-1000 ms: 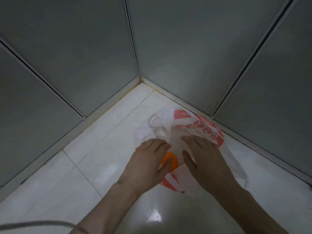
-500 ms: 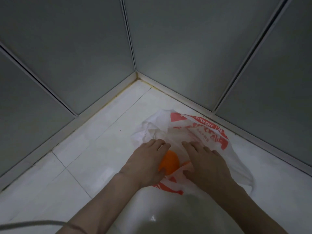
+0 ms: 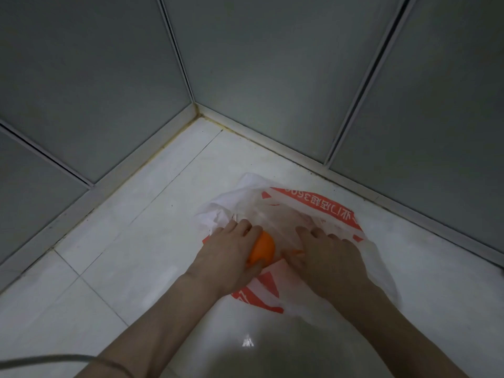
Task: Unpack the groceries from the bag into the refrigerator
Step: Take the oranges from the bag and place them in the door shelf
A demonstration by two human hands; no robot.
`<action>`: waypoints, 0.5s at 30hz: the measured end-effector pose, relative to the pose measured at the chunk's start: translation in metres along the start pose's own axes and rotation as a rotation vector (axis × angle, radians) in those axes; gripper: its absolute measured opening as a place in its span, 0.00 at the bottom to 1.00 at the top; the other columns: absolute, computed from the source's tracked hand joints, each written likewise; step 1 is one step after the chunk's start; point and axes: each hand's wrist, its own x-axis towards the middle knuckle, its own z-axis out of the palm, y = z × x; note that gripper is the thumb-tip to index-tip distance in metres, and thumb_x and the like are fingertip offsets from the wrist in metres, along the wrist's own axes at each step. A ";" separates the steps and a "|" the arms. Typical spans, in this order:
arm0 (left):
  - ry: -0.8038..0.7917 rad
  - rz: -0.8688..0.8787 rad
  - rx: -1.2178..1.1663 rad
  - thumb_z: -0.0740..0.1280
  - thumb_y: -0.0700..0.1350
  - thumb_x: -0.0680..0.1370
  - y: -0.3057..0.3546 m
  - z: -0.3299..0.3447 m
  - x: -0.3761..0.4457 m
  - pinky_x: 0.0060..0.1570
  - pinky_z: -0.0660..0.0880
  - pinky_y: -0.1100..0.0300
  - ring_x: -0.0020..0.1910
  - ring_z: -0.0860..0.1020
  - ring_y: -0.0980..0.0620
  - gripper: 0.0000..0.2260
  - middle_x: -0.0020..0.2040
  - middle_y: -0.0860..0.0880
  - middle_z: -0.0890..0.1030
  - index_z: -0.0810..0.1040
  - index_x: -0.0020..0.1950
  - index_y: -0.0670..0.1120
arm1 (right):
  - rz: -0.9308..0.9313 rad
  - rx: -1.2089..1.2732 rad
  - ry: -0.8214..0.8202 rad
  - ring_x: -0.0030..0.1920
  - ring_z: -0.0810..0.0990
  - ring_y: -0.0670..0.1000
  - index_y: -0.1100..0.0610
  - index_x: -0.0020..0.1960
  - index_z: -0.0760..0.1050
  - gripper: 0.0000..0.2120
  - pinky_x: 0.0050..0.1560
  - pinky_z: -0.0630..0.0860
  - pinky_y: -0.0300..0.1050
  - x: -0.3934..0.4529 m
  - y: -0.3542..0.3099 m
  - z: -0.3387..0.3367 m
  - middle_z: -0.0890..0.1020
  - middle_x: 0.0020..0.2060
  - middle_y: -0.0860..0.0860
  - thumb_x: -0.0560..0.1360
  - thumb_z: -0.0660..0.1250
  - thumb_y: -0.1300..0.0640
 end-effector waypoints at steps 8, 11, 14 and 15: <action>-0.004 -0.055 -0.037 0.60 0.70 0.77 0.008 0.003 0.005 0.59 0.70 0.57 0.59 0.77 0.49 0.30 0.66 0.52 0.74 0.63 0.73 0.55 | 0.084 0.050 -0.145 0.63 0.79 0.53 0.51 0.72 0.68 0.22 0.64 0.74 0.48 0.022 -0.015 0.012 0.78 0.64 0.51 0.85 0.53 0.39; -0.018 -0.072 -0.065 0.63 0.71 0.76 0.007 0.005 0.006 0.63 0.70 0.56 0.63 0.76 0.49 0.34 0.69 0.53 0.72 0.61 0.76 0.55 | 0.109 0.069 -0.249 0.70 0.74 0.54 0.51 0.78 0.62 0.29 0.71 0.68 0.51 0.026 -0.017 0.015 0.74 0.71 0.53 0.83 0.55 0.36; -0.037 -0.073 -0.077 0.65 0.70 0.75 0.006 0.004 0.005 0.63 0.71 0.55 0.63 0.76 0.48 0.35 0.69 0.52 0.72 0.62 0.77 0.54 | 0.093 0.064 -0.317 0.67 0.75 0.54 0.52 0.75 0.66 0.31 0.69 0.70 0.52 0.025 -0.017 0.012 0.75 0.68 0.54 0.80 0.60 0.33; -0.036 -0.065 -0.067 0.64 0.68 0.76 0.006 0.003 0.004 0.62 0.71 0.54 0.62 0.76 0.48 0.34 0.69 0.51 0.71 0.63 0.76 0.53 | 0.092 0.083 -0.338 0.66 0.76 0.54 0.53 0.73 0.68 0.31 0.68 0.71 0.51 0.022 -0.017 0.012 0.76 0.67 0.54 0.79 0.61 0.33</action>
